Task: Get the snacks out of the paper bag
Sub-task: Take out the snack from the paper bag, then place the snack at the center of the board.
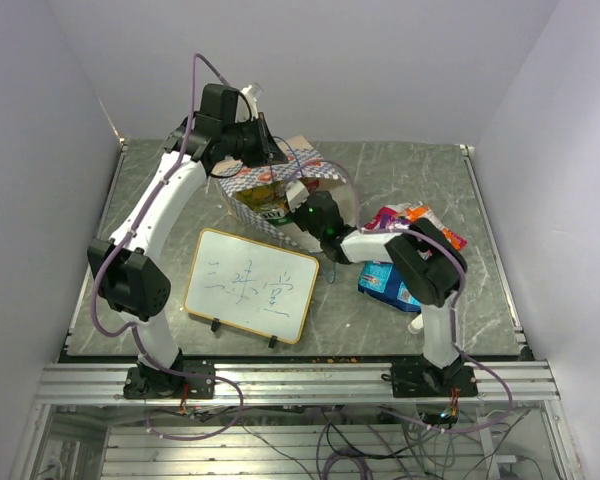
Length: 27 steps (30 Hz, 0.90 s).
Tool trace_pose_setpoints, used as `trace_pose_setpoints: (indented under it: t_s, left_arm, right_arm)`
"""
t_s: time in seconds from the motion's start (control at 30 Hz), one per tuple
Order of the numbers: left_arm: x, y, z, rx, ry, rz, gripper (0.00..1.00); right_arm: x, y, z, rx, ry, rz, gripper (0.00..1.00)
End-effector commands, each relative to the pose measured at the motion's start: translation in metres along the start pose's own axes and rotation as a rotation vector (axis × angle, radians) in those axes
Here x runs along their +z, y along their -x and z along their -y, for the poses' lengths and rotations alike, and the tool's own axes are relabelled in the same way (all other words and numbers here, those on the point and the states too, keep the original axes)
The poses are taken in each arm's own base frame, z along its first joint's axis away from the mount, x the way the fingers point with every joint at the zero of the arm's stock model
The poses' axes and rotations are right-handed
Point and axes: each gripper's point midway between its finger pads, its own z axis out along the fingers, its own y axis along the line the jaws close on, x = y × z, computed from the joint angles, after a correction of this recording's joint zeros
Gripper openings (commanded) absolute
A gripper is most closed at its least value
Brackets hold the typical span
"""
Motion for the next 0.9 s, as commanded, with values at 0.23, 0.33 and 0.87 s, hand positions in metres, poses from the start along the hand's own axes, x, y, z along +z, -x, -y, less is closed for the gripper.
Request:
trace_pose_setpoints:
  t_s: [0.23, 0.33, 0.87]
  left_arm:
    - [-0.016, 0.017, 0.005, -0.032, -0.025, 0.089, 0.07]
    - [-0.015, 0.017, 0.004, -0.045, -0.031, 0.1, 0.07]
    - [0.004, 0.025, -0.009, -0.082, 0.013, 0.107, 0.07]
  right_arm:
    - [-0.08, 0.045, -0.006, 0.175, 0.113, 0.1, 0.0]
    - [-0.102, 0.05, -0.004, 0.188, 0.127, 0.1, 0.0]
    - [-0.259, 0.041, 0.099, 0.186, -0.24, 0.013, 0.0]
